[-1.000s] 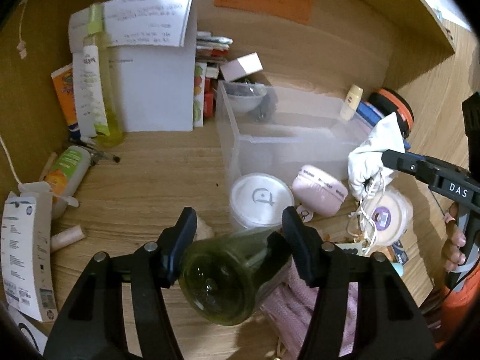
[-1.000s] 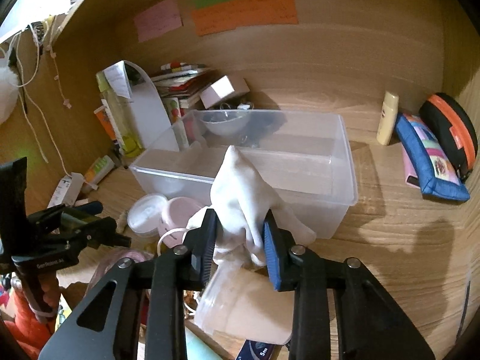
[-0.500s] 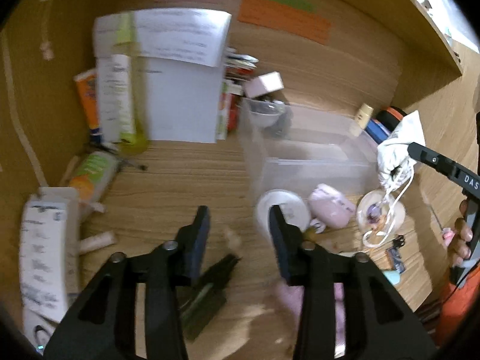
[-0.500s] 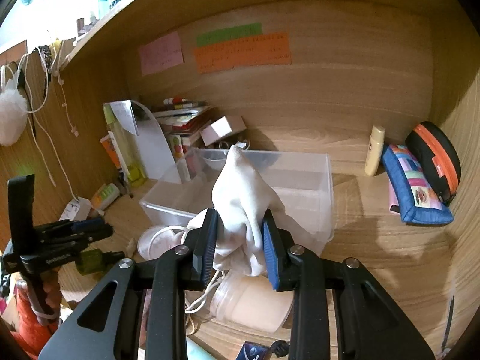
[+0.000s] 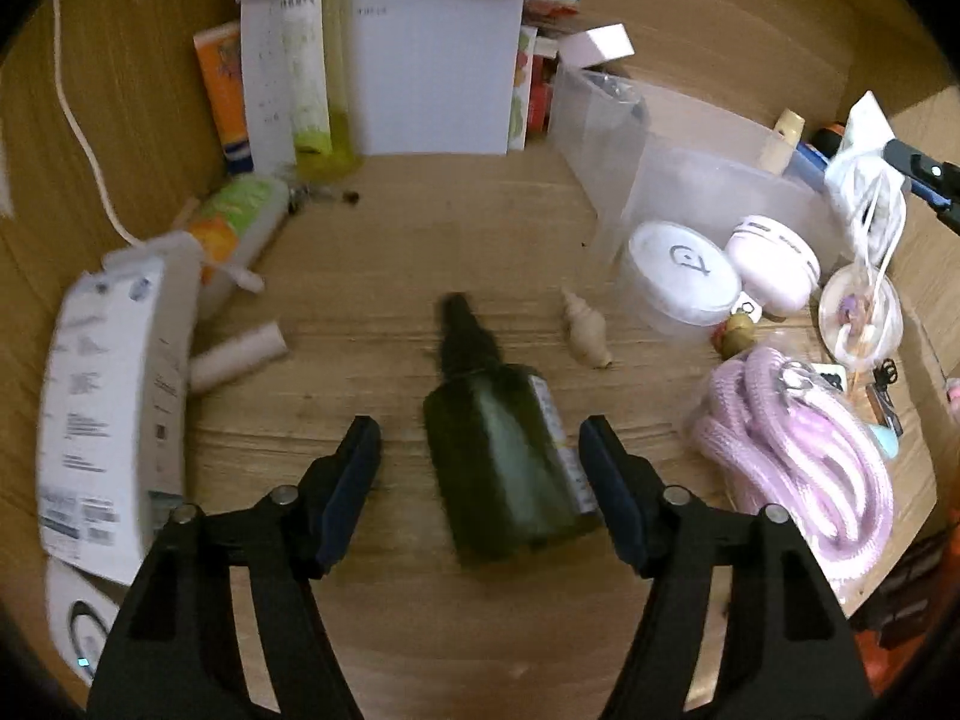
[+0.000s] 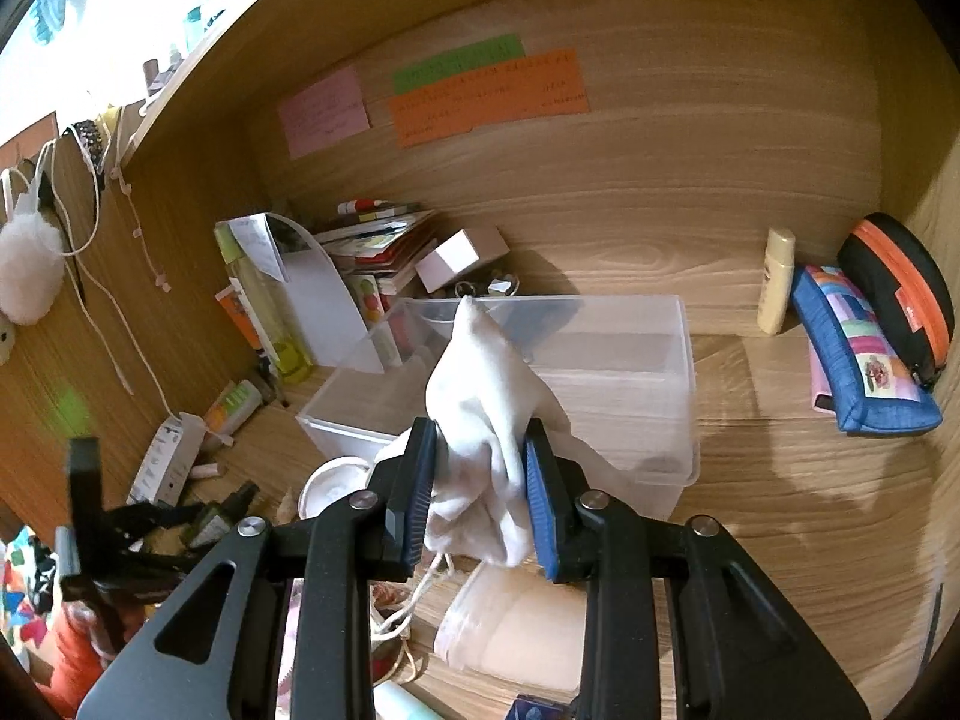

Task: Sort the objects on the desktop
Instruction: 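Lift the bottle upright with the left tool while the right tool lifts the bag, then carry the bottle toward the clear box with the left tool while the right tool carries the bag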

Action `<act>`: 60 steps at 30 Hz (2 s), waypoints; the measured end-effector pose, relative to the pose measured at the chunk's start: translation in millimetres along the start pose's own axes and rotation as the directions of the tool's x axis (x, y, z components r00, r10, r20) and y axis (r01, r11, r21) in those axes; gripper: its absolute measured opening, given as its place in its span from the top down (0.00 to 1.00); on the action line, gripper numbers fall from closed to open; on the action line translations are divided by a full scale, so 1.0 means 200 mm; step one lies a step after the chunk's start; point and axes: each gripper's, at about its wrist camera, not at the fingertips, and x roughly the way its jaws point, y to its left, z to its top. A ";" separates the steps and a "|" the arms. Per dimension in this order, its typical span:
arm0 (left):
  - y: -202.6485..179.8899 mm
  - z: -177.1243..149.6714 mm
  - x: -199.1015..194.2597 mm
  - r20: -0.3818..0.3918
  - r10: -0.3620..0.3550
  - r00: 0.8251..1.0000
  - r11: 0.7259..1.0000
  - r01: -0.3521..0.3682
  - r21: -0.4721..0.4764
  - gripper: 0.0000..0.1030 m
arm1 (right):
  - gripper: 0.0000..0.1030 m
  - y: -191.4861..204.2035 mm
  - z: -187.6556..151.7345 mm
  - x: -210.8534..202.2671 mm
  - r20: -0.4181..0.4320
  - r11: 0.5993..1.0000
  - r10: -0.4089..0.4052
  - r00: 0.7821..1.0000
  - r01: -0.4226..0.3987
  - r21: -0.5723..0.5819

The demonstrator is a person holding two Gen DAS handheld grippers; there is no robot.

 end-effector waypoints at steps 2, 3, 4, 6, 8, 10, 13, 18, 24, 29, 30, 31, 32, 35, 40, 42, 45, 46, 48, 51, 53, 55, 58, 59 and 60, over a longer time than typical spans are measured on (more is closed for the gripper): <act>-0.01 0.00 0.00 0.018 0.010 1.000 1.000 -0.011 0.005 0.50 | 0.85 0.00 0.01 -0.01 0.009 1.000 -0.006 1.000 0.006 -0.004; -0.02 0.00 0.00 0.028 0.015 1.000 1.000 -0.015 0.006 0.57 | 0.86 0.01 0.02 -0.02 0.019 1.000 -0.010 1.000 0.011 -0.009; -0.02 0.00 0.01 0.031 0.014 0.999 1.000 -0.014 0.002 0.60 | 0.86 0.02 0.04 -0.03 0.028 1.000 -0.010 1.000 0.011 -0.015; -0.02 -0.01 0.00 0.042 0.023 0.999 1.000 -0.023 0.003 0.60 | 0.86 0.04 0.05 -0.05 0.038 0.999 -0.023 0.999 0.025 -0.043; -0.02 -0.02 0.00 0.052 0.034 0.998 0.999 -0.034 -0.005 0.60 | 0.86 0.06 0.04 -0.03 0.023 0.996 -0.059 0.998 0.060 -0.072; -0.01 -0.03 -0.01 0.057 0.038 0.998 0.999 -0.037 -0.014 0.60 | 0.84 0.06 0.01 -0.01 -0.004 0.996 -0.055 0.998 0.054 -0.077; 0.01 -0.03 -0.02 0.059 0.030 0.998 0.999 -0.027 -0.041 0.60 | 0.51 0.01 -0.03 0.04 -0.069 0.996 -0.074 0.995 0.070 -0.052; 0.02 -0.02 -0.06 0.089 0.002 0.996 0.997 0.005 -0.074 0.60 | 0.26 -0.10 -0.11 0.06 -0.128 0.998 -0.047 0.991 0.053 0.042; -0.02 0.00 -0.12 0.142 -0.061 0.988 0.994 0.073 -0.078 0.60 | 0.21 -0.21 -0.16 0.28 -0.311 0.987 0.019 0.950 0.033 0.160; -0.05 0.02 -0.16 0.175 -0.101 0.979 0.991 0.114 -0.071 0.60 | 0.13 -0.24 -0.11 0.38 -0.353 0.974 0.076 0.933 0.006 0.227; -0.06 0.02 -0.16 0.178 -0.105 0.978 0.990 0.119 -0.069 0.60 | 0.13 -0.23 -0.10 0.39 -0.352 0.977 0.068 0.933 0.010 0.215; -0.06 0.02 -0.16 0.180 -0.111 0.977 0.990 0.124 -0.067 0.60 | 0.13 -0.23 -0.10 0.40 -0.350 0.978 0.063 0.935 0.012 0.207; -0.07 0.03 -0.16 0.182 -0.117 0.976 0.989 0.131 -0.066 0.60 | 0.13 -0.22 -0.10 0.40 -0.348 0.979 0.061 0.936 0.012 0.204; -0.09 0.04 -0.17 0.191 -0.138 0.972 0.987 0.151 -0.057 0.60 | 0.12 -0.22 -0.09 0.42 -0.355 0.982 0.065 0.933 0.002 0.187; -0.10 0.04 -0.16 0.196 -0.163 0.967 0.983 0.176 -0.052 0.60 | 0.06 -0.20 -0.07 0.45 -0.415 0.984 0.060 0.908 0.016 0.176; -0.10 0.04 -0.17 0.201 -0.168 0.965 0.982 0.182 -0.053 0.60 | 0.06 -0.22 -0.07 0.44 -0.441 0.979 0.061 0.895 0.032 0.201; -0.09 0.04 -0.19 0.212 -0.167 0.963 0.982 0.182 -0.052 0.60 | 0.04 -0.27 -0.08 0.43 -0.446 0.959 0.104 0.889 0.029 0.283; -0.09 0.05 -0.19 0.215 -0.166 0.962 0.982 0.181 -0.051 0.60 | 0.04 -0.29 -0.08 0.42 -0.443 0.954 0.108 0.890 0.032 0.297; -0.09 0.06 -0.19 0.216 -0.164 0.963 0.983 0.178 -0.046 0.60 | 0.00 -0.28 -0.07 0.43 -0.454 0.953 0.112 0.884 0.034 0.301; -0.09 0.07 -0.18 0.218 -0.167 0.962 0.983 0.180 -0.043 0.60 | 0.00 -0.23 -0.05 0.46 -0.474 0.965 0.062 0.878 0.069 0.254; -0.10 0.09 -0.18 0.222 -0.172 0.960 0.982 0.184 -0.036 0.60 | 0.00 -0.18 -0.04 0.48 -0.480 0.978 0.014 0.877 0.088 0.190; -0.11 0.13 -0.19 0.229 -0.174 0.958 0.983 0.184 -0.021 0.60 | 0.00 -0.15 -0.04 0.50 -0.480 0.986 -0.027 0.877 0.101 0.131; -0.14 0.19 -0.21 0.244 -0.181 0.953 0.983 0.184 0.011 0.60 | 0.06 -0.14 -0.04 0.49 -0.471 0.990 -0.045 0.881 0.103 0.099; -0.15 0.22 -0.22 0.250 -0.182 0.951 0.983 0.183 0.021 0.60 | 0.14 -0.14 -0.04 0.48 -0.466 0.990 -0.043 0.884 0.099 0.097; -0.17 0.25 -0.22 0.254 -0.183 0.950 0.983 0.182 0.029 0.60 | 0.22 -0.14 -0.04 0.47 -0.462 0.992 -0.037 0.886 0.090 0.093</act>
